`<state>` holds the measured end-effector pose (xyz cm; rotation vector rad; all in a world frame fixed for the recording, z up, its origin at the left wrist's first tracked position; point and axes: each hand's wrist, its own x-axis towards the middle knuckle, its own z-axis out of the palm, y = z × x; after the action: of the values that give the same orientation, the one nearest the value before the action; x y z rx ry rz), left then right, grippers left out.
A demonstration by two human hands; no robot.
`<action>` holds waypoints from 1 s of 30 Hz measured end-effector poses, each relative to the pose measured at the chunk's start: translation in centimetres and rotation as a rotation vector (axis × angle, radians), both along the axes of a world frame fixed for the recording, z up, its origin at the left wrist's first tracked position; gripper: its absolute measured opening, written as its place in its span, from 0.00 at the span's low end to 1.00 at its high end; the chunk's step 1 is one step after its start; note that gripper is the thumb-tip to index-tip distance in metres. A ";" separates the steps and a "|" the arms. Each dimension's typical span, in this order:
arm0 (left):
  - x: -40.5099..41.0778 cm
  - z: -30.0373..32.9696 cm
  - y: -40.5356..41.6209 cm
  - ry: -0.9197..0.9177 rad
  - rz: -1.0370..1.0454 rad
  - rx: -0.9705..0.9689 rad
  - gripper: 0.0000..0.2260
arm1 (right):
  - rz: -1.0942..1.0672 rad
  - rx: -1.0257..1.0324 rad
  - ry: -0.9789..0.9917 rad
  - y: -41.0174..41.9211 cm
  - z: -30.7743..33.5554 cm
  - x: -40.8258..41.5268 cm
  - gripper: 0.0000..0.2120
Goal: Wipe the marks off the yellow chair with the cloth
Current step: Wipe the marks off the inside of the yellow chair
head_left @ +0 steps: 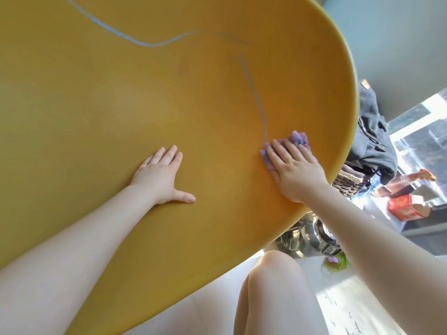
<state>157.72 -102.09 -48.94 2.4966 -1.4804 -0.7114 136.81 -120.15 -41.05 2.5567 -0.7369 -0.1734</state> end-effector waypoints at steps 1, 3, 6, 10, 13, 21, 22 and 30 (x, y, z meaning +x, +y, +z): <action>0.0 0.0 0.0 0.002 0.000 -0.002 0.51 | -0.025 -0.049 -0.033 -0.9 0.8 -0.2 0.24; -0.1 0.1 0.0 0.010 0.002 -0.009 0.51 | -0.106 -0.087 -0.082 -1.6 1.7 0.3 0.24; -0.4 -0.1 0.2 0.016 0.008 -0.018 0.50 | -0.231 -0.016 -0.148 -0.8 0.5 1.8 0.25; -0.5 -0.2 0.5 0.025 0.019 -0.019 0.50 | -0.241 0.179 -0.134 2.8 -3.1 4.4 0.28; -0.5 -0.2 0.3 0.028 0.016 -0.009 0.50 | -0.208 0.369 -0.120 6.7 -5.7 6.2 0.28; 0.3 1.0 -1.8 -0.118 -0.014 -0.041 0.41 | -0.044 0.223 -0.070 3.7 -5.4 5.0 0.24; 0.4 1.0 -2.2 -0.109 -0.030 -0.035 0.41 | -0.062 0.199 -0.040 2.6 -4.7 4.8 0.23; 2.0 2.7 -7.3 -0.231 -0.178 -0.067 0.48 | -0.075 -0.247 -0.183 -6.9 3.1 5.0 0.21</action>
<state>159.72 -109.43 -46.23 2.4874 -1.7892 -0.3995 141.76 -127.00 -37.93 2.3311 -0.8656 0.1228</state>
